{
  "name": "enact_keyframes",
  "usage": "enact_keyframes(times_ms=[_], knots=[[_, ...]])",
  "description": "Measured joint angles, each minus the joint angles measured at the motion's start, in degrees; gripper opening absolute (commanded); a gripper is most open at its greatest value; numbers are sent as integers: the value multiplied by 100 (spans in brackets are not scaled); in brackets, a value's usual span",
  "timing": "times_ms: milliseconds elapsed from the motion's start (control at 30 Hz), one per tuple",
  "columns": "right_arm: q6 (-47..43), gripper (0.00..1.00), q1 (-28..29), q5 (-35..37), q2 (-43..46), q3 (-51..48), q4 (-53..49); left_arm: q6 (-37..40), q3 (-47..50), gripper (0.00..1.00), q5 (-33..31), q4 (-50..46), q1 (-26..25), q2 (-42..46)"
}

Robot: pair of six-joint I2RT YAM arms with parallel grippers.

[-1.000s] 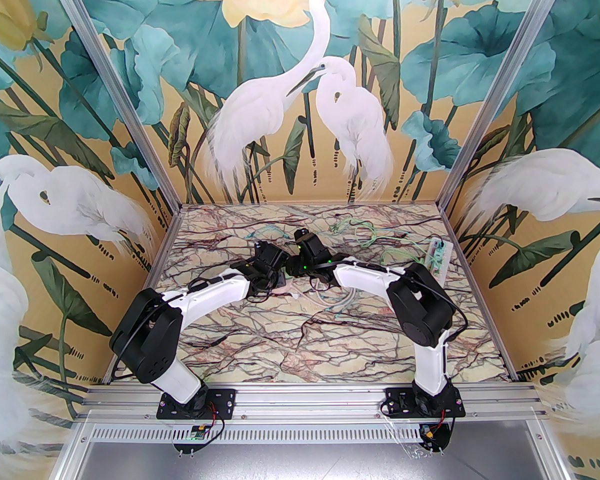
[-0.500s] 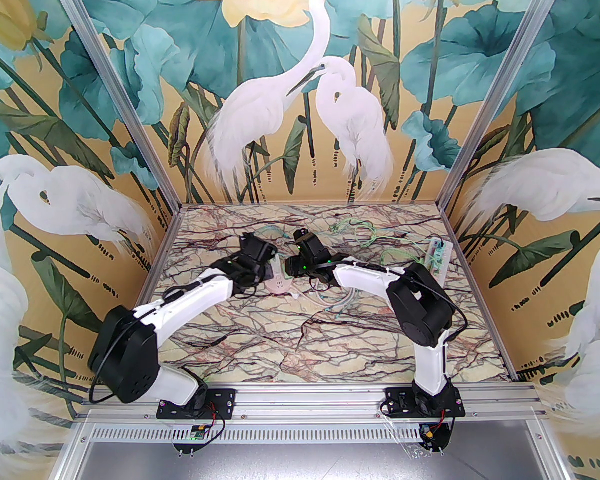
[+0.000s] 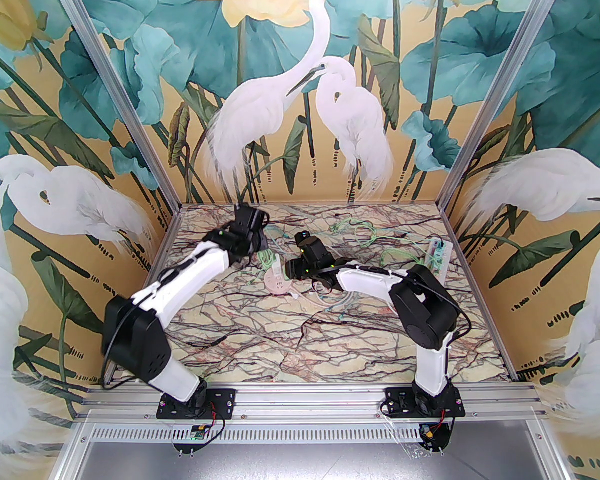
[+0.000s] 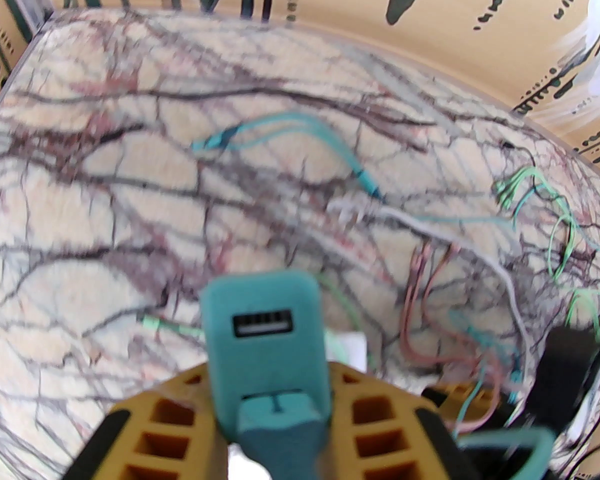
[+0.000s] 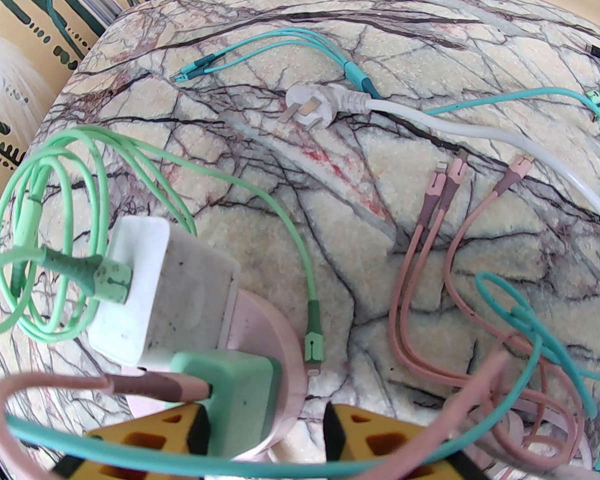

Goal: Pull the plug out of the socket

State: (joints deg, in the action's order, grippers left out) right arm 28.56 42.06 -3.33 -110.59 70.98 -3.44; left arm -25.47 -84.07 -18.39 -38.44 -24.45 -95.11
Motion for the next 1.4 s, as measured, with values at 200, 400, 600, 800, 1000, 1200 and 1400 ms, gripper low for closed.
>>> enact_keyframes(times_ms=[200, 400, 600, 800, 1000, 1200, 1400], knots=[[-35, 48, 22, -24, 11, -9, -20, 396, -1427, 13, 160, -260, 184, -1220], [-37, 49, 35, -81, 15, -9, -42, 647, -2542, 14, 289, -446, 199, -2540], [-37, 49, 35, -83, 15, -7, -46, 695, -2964, 17, 542, -579, 199, -3329], [-37, 49, 35, -94, 15, -7, -55, 739, -3250, 30, 599, -723, 199, -3840], [-37, 49, 33, -94, 15, -7, -59, 778, -3257, 46, 684, -868, 201, -3960], [-37, 49, 33, -96, 15, -4, -59, 815, -3130, 72, 1003, -929, 201, -3816], [-37, 49, 33, -96, 15, -4, -59, 767, -2739, 76, 1436, -1005, 201, -3091]])
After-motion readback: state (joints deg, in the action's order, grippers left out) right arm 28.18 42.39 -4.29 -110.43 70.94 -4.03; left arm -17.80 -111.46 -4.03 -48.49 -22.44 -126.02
